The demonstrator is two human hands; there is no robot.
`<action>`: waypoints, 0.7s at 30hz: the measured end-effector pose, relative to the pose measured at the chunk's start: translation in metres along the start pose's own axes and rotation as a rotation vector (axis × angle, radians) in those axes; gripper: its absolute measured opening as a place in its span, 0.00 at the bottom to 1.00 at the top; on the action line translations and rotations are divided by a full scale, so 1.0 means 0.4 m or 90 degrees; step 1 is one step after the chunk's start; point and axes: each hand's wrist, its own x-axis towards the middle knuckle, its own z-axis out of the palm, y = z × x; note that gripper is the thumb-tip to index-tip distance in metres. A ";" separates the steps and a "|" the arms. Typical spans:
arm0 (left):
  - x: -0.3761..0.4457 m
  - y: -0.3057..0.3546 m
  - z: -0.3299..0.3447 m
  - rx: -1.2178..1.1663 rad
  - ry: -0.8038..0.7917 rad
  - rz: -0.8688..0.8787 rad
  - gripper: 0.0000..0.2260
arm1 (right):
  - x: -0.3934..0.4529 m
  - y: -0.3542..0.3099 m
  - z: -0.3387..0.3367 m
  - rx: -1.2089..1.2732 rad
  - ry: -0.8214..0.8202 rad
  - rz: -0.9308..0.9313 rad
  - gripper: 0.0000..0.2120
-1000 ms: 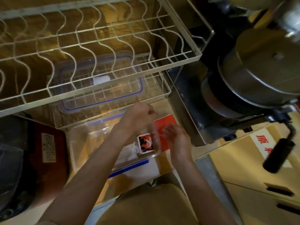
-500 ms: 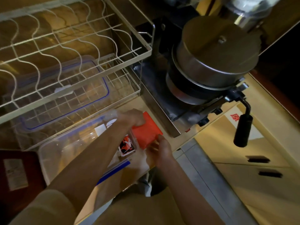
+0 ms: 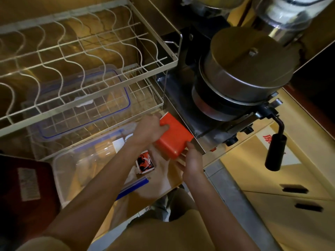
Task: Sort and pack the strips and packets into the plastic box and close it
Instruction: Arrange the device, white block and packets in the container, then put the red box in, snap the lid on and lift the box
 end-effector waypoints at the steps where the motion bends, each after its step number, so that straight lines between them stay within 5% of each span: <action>1: -0.017 0.000 -0.018 -0.021 0.020 -0.006 0.18 | -0.002 0.000 0.001 -0.018 -0.008 -0.020 0.08; 10: -0.187 -0.052 -0.125 -0.139 0.224 -0.090 0.21 | -0.054 -0.006 0.066 -0.146 -0.144 -0.271 0.04; 16: -0.299 -0.206 -0.095 -0.221 0.345 -0.226 0.16 | -0.065 0.095 0.179 -0.304 -0.250 -0.395 0.14; 21: -0.358 -0.311 -0.030 -0.302 0.382 -0.308 0.16 | -0.049 0.175 0.237 -0.403 -0.392 -0.392 0.10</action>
